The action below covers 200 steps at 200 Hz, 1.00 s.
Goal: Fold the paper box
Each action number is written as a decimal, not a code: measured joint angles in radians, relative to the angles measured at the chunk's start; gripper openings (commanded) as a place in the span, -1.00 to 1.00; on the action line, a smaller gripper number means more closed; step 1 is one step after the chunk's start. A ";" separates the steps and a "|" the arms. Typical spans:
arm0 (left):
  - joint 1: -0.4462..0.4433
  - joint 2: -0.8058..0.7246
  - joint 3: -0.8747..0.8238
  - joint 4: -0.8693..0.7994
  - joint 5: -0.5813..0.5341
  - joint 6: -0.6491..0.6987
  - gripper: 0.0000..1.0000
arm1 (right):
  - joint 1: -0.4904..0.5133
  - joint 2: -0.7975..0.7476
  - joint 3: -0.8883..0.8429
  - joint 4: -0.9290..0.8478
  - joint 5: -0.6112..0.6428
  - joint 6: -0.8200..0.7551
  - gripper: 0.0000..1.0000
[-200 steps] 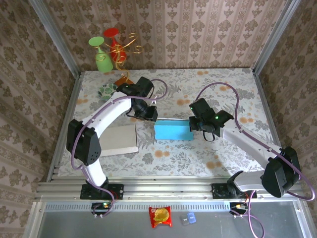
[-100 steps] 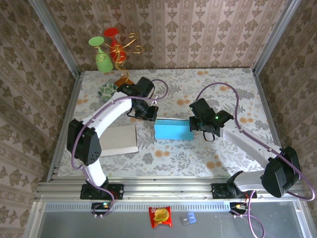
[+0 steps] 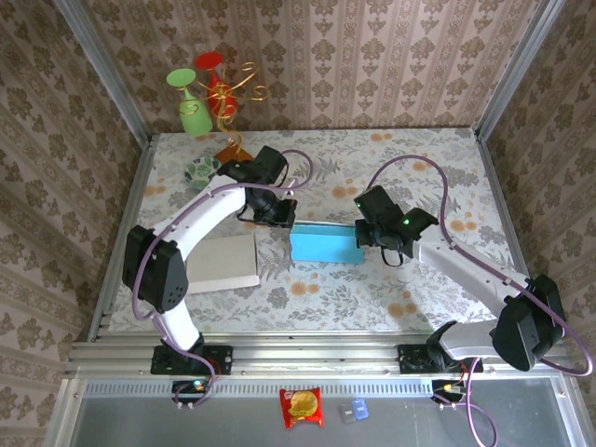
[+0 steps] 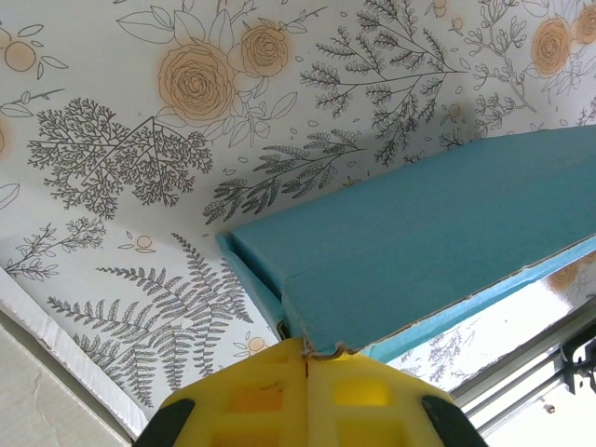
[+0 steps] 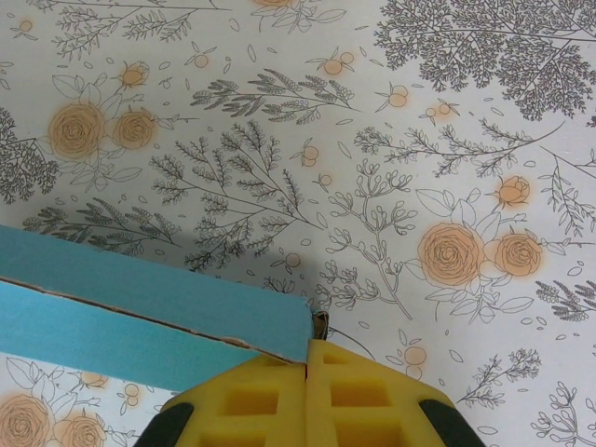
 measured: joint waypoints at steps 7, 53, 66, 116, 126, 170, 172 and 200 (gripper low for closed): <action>0.000 -0.003 -0.003 0.002 0.001 -0.001 -0.91 | 0.002 0.000 0.000 0.000 0.004 0.003 -1.00; -0.001 -0.027 -0.037 0.026 0.006 -0.006 -0.92 | 0.015 0.000 0.000 -0.007 0.022 0.015 -1.00; -0.002 -0.035 -0.049 0.031 0.007 -0.007 -0.92 | 0.017 0.000 0.000 -0.008 0.024 0.018 -1.00; -0.003 -0.049 -0.070 0.051 0.006 -0.007 -0.92 | 0.021 0.000 0.003 -0.018 0.029 0.039 -1.00; -0.004 -0.051 -0.075 0.058 0.006 -0.007 -0.93 | 0.021 0.000 0.005 -0.022 0.029 0.046 -1.00; -0.014 -0.073 -0.107 0.080 0.000 -0.016 -0.93 | 0.021 0.000 0.022 -0.063 -0.002 0.136 -0.64; -0.015 -0.074 -0.108 0.081 -0.002 -0.017 -0.93 | 0.021 0.000 0.023 -0.065 -0.005 0.146 -0.62; -0.016 -0.077 -0.114 0.088 -0.003 -0.023 -0.93 | 0.020 -0.003 0.028 -0.124 -0.043 0.242 -0.36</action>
